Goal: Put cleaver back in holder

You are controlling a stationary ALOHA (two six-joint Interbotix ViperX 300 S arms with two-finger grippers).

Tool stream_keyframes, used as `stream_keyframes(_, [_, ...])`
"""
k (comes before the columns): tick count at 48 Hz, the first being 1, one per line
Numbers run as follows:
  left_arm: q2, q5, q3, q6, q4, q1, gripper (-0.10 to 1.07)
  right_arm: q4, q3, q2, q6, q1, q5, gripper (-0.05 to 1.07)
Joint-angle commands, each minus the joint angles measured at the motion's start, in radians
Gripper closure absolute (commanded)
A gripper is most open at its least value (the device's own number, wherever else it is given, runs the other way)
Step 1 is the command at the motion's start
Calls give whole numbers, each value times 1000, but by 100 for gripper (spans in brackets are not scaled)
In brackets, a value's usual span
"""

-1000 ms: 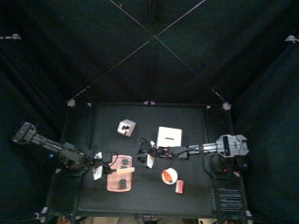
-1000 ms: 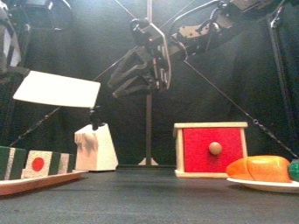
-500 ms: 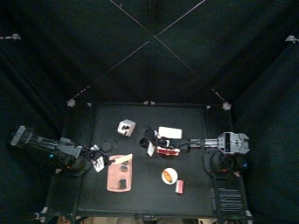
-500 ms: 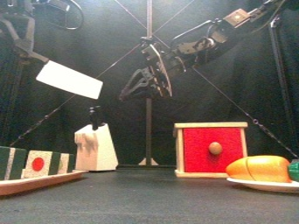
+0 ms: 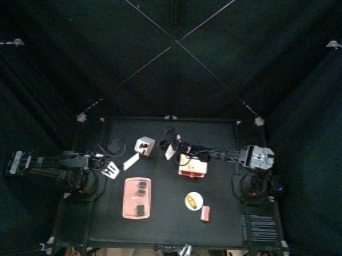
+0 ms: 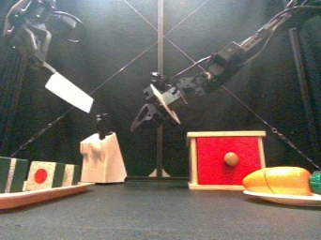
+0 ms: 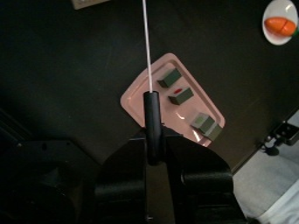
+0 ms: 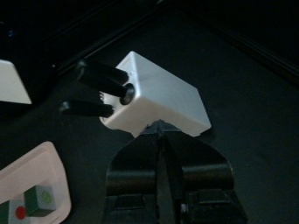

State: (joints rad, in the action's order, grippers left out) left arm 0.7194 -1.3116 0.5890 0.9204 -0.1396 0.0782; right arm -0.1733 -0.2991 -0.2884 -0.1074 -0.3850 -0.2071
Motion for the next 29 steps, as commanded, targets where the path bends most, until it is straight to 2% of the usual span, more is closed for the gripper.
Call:
stream_keyframes(1, [-5,-34,-43,2,-2,44,73,5,51,3,2,-21,-11,80])
stream_keyframes(9, [-40,-74,-69,-2,-2,97,73,6,51,-9,3,-28,-12,80])
stream_keyframes(18, [-120,-77,-107,-29,-6,121,73,18,43,-8,9,-32,-15,80])
stream_keyframes(29, [-166,-81,-132,-75,-15,163,73,34,46,-9,0,-38,-15,80])
